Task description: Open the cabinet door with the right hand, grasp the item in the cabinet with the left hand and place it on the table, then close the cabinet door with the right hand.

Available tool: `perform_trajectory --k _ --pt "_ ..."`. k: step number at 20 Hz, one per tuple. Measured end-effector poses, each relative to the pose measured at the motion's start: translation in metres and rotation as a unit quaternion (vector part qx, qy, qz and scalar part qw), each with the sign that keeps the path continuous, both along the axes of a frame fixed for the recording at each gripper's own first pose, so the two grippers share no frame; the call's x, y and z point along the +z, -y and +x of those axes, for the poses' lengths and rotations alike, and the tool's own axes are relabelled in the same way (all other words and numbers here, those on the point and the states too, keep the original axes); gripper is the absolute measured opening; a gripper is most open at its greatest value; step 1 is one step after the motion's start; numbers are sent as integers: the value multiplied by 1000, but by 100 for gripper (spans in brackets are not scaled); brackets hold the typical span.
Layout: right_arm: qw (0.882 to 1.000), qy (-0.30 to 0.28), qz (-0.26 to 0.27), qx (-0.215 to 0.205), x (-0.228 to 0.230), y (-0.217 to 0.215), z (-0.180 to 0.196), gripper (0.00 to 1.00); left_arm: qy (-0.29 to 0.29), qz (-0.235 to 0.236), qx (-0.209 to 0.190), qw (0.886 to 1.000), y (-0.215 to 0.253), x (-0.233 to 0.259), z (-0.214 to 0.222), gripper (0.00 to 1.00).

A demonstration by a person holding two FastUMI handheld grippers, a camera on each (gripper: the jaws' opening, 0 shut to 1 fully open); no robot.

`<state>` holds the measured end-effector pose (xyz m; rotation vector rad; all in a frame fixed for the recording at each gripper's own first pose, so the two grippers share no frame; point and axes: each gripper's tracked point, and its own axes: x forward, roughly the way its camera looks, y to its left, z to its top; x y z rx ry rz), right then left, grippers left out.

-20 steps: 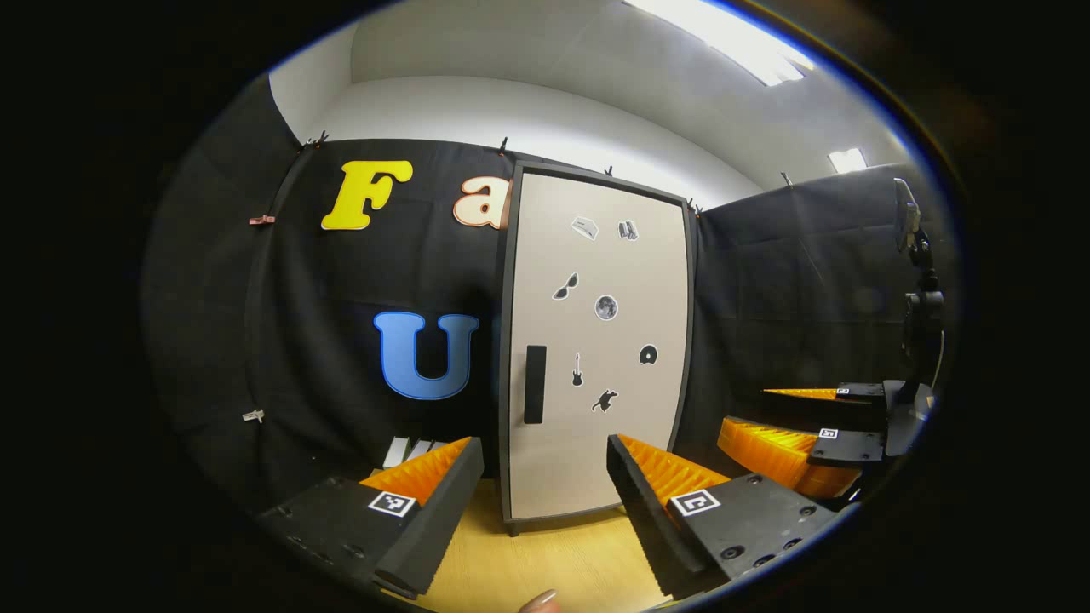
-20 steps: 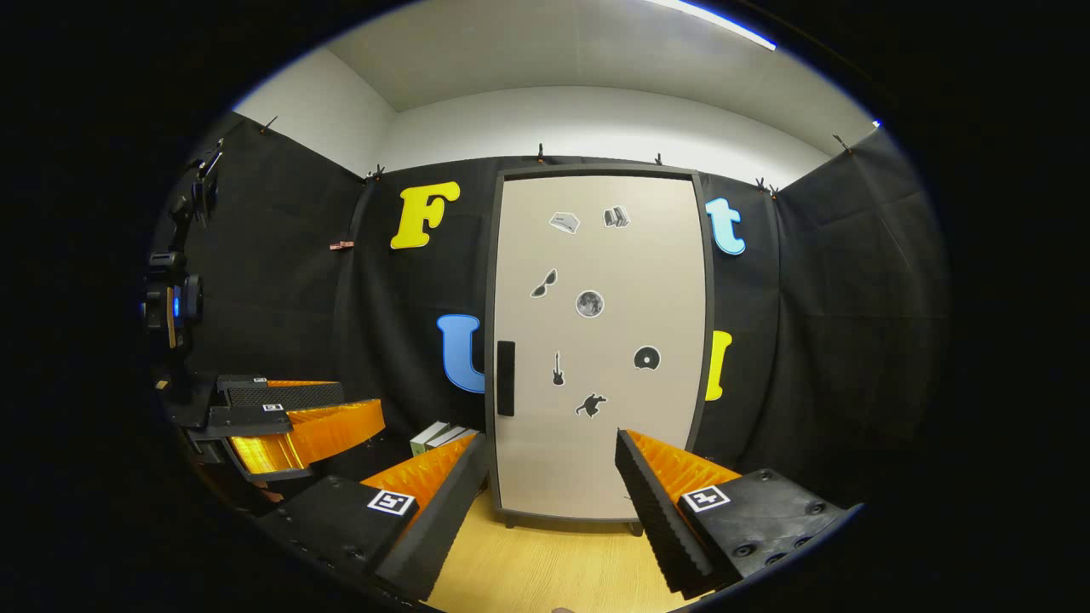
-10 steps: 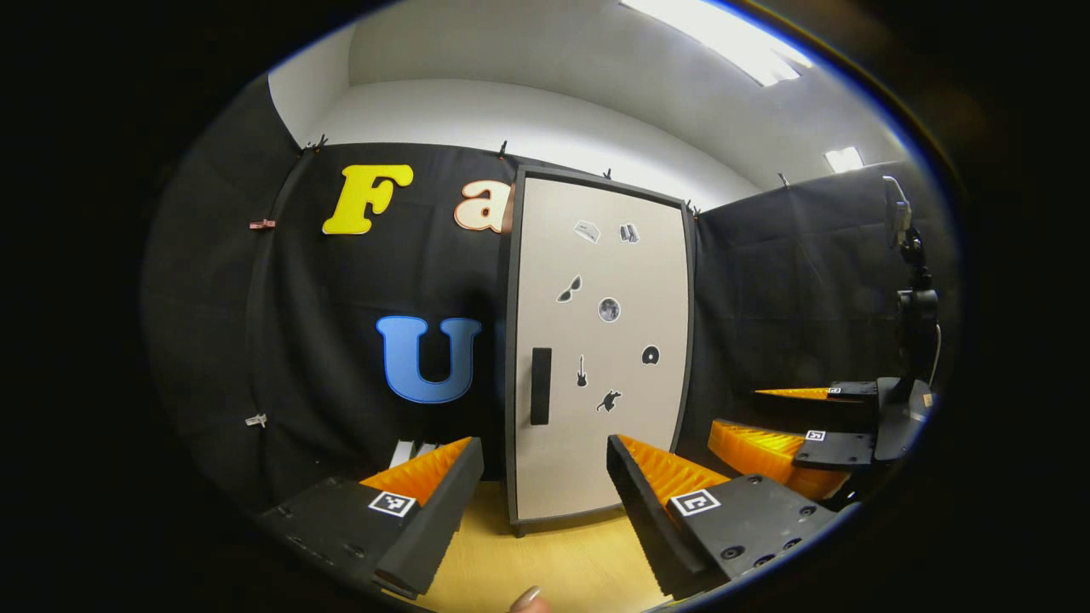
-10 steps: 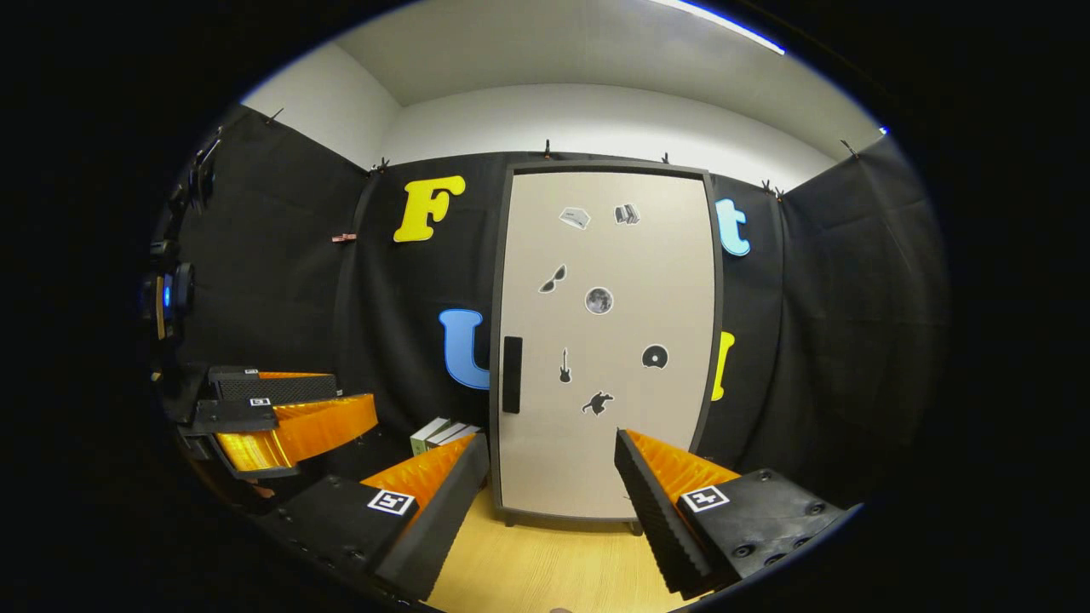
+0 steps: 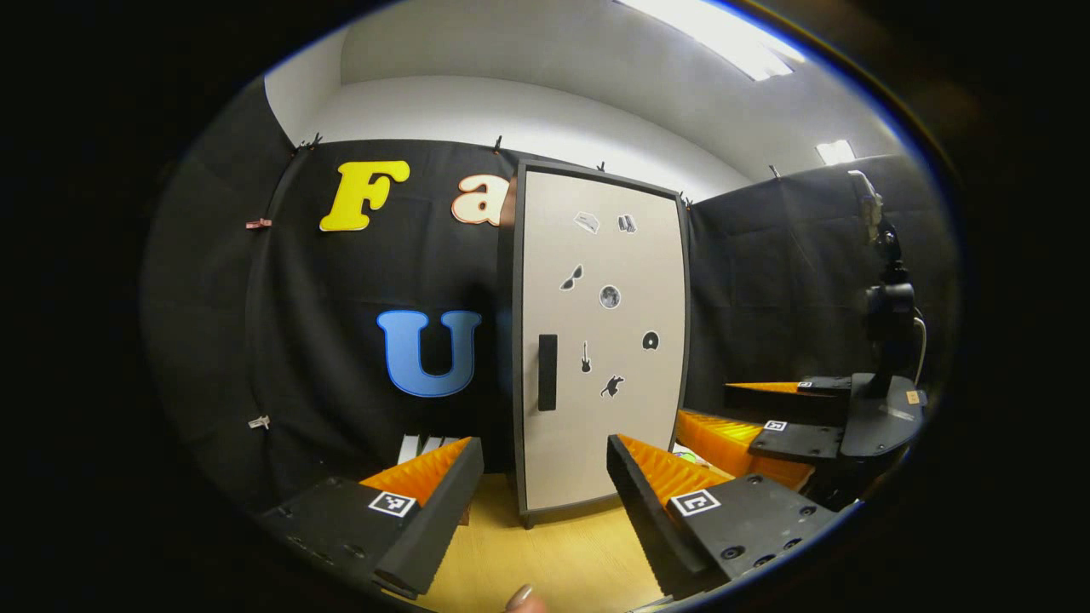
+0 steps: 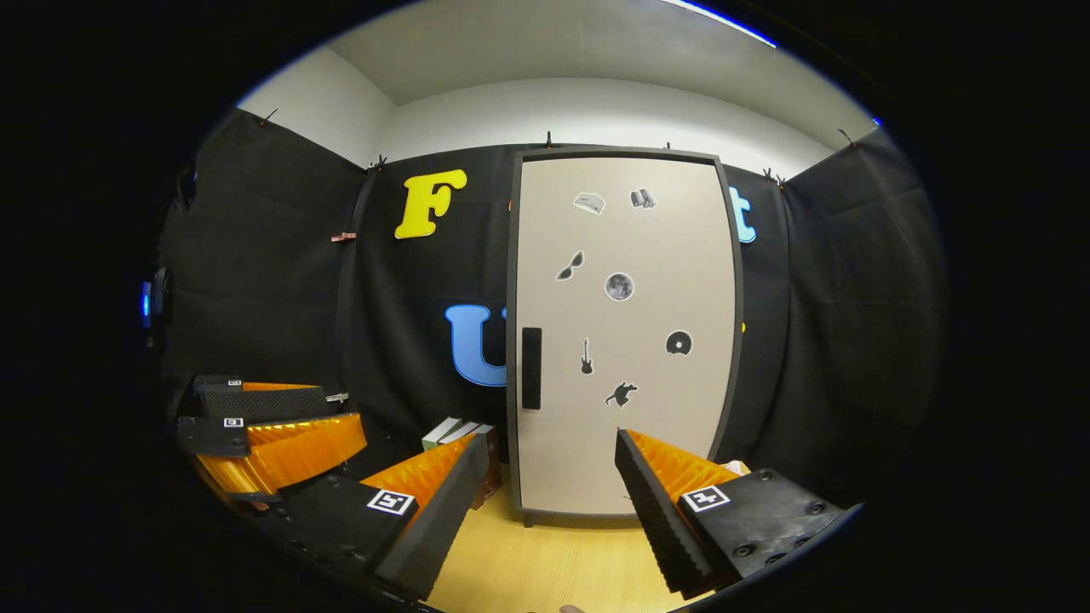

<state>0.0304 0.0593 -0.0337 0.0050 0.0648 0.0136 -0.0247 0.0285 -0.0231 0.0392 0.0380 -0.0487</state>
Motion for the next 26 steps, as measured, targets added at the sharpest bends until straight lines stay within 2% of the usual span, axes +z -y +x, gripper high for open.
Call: perform_trajectory --k 6,13,19,26 --pt "1000 -2 11 28 -11 -17 39 98 5 -7 19 1000 -6 -3 0 93" --pt "998 15 10 56 -2 -22 113 98 33 -16 89 995 -31 16 10 93" --pt "998 17 -4 65 -11 -32 171 97 37 -18 153 987 -54 20 7 94" --pt "999 -4 14 53 -36 -32 225 96 25 -13 178 984 -67 10 9 95"
